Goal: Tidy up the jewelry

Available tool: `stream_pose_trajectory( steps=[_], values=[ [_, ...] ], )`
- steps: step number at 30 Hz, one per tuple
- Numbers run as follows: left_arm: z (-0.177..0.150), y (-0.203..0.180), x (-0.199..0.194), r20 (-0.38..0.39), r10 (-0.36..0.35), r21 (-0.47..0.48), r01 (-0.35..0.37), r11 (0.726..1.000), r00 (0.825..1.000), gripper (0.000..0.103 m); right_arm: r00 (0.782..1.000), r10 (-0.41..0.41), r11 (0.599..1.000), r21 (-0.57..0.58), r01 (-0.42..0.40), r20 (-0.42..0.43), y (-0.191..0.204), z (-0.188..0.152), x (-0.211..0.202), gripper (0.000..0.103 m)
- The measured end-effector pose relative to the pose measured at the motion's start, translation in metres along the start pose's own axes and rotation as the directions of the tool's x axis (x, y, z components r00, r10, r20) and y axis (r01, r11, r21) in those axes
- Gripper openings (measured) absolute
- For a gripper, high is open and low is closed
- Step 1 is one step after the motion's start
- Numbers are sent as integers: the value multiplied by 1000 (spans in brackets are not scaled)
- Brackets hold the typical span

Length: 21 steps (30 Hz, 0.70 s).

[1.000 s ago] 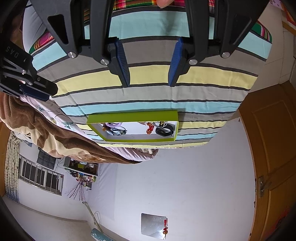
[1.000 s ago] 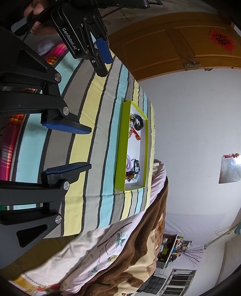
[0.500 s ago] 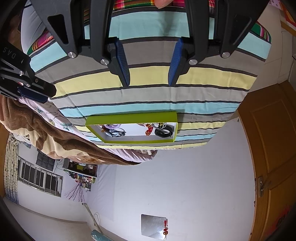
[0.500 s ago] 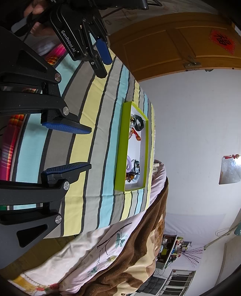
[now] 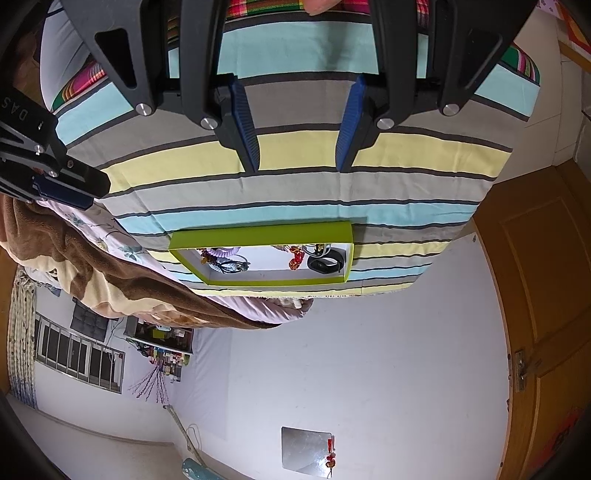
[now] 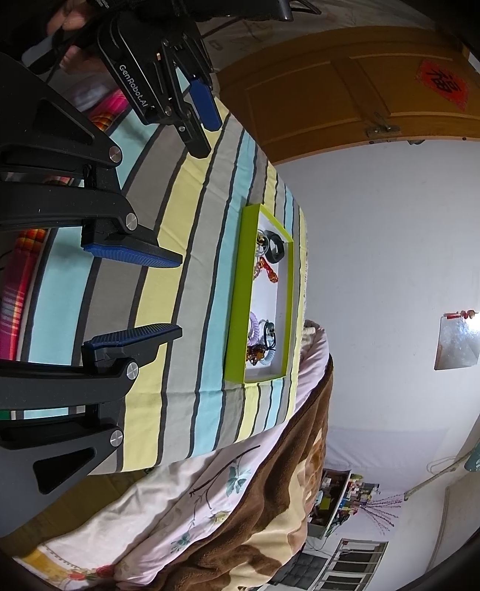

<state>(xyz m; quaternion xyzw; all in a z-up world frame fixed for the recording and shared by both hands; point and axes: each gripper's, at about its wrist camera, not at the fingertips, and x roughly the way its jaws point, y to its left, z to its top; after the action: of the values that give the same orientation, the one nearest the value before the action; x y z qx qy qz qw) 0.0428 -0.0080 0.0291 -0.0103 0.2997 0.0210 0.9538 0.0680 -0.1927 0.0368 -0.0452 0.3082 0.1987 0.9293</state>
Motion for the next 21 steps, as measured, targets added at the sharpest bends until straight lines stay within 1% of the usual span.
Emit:
stream_pose_trajectory(
  steps=[21],
  values=[
    [-2, 0, 3, -4, 7, 8, -7, 1000, 1000, 44, 1000, 2, 1000, 1, -2, -6, 1, -1, 0, 32]
  ],
)
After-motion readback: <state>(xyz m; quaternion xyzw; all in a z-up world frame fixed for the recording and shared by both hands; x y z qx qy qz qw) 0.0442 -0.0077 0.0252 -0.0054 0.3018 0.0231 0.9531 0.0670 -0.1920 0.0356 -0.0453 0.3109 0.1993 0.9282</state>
